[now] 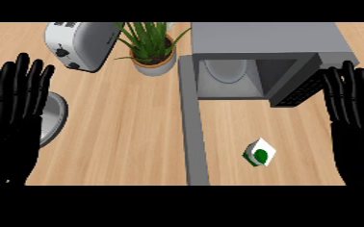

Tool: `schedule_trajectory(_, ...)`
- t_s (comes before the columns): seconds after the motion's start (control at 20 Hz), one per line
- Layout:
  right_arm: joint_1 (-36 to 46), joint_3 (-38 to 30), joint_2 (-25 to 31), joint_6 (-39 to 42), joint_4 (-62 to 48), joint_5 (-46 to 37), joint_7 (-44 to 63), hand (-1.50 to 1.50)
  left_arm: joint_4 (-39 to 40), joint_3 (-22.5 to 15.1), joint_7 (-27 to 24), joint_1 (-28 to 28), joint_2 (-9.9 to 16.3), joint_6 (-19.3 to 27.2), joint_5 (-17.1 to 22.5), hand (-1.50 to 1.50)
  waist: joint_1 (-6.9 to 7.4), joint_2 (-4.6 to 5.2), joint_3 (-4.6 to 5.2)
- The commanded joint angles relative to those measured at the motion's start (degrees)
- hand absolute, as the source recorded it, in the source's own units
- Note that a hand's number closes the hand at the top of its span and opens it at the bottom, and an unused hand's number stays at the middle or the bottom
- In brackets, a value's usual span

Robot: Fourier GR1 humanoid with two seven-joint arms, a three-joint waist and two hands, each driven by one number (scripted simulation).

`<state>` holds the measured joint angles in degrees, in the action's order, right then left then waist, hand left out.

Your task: Pick up the milk, place it into the microwave and close the microwave

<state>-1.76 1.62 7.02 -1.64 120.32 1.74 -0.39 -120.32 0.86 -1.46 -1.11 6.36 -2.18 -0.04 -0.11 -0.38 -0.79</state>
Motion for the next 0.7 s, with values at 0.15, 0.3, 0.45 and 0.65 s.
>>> schedule_trajectory(0.15,1.11,9.66,-6.82,-20.52,0.87,-18.44,3.41,-1.50,-1.88,-1.41,0.94,3.13,-1.83,2.25,-2.97,-1.50,0.87,0.27,0.92)
schedule_trajectory(0.3,1.50,17.83,-6.92,-25.16,2.02,-14.46,9.04,-1.50,-1.66,-1.63,5.75,6.32,-5.74,3.04,3.28,-1.50,1.85,0.22,0.96)
schedule_trajectory(0.45,3.50,29.33,-6.98,-37.52,-2.73,-19.57,9.08,-1.50,-2.47,0.86,7.85,6.37,-4.18,2.30,5.68,-1.50,1.43,0.27,0.91)
schedule_trajectory(0.65,10.14,36.28,-7.01,-47.27,-6.03,-25.45,15.04,-1.50,-6.61,-0.24,5.58,12.55,-5.25,1.45,5.37,-1.50,0.81,0.26,0.85)
